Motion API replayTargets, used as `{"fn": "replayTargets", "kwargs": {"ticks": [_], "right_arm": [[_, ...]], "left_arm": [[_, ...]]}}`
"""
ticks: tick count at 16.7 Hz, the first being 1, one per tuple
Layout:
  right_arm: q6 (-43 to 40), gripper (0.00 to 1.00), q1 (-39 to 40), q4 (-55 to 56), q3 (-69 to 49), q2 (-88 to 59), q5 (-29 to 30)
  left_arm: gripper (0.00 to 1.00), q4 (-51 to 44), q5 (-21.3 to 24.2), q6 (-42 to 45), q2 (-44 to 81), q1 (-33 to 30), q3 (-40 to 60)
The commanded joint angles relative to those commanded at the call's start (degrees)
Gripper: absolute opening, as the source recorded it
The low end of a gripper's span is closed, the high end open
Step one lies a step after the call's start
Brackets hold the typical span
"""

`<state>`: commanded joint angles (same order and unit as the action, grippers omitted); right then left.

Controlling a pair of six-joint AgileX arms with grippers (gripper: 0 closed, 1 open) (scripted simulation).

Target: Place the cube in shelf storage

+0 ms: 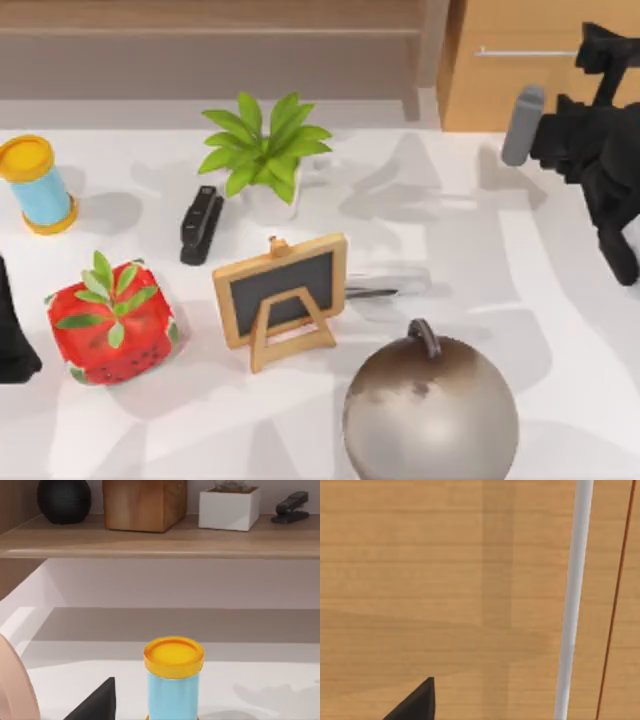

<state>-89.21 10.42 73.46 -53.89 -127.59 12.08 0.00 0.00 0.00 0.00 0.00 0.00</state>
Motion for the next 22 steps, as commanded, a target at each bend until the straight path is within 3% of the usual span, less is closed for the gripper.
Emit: {"fn": "replayTargets", "kwargs": {"ticks": [11,22], "right_arm": [[-0.1,1.0,-1.0,-3.6,-6.9,-3.2,-0.6],[-0.1,0.17,-1.0,-3.6,-6.9,-3.2,-0.6]], "left_arm": [[1.0,0.0,0.0,0.0,0.0,0.0,0.0],[1.0,0.0,0.0,0.0,0.0,0.0,0.0]]}}
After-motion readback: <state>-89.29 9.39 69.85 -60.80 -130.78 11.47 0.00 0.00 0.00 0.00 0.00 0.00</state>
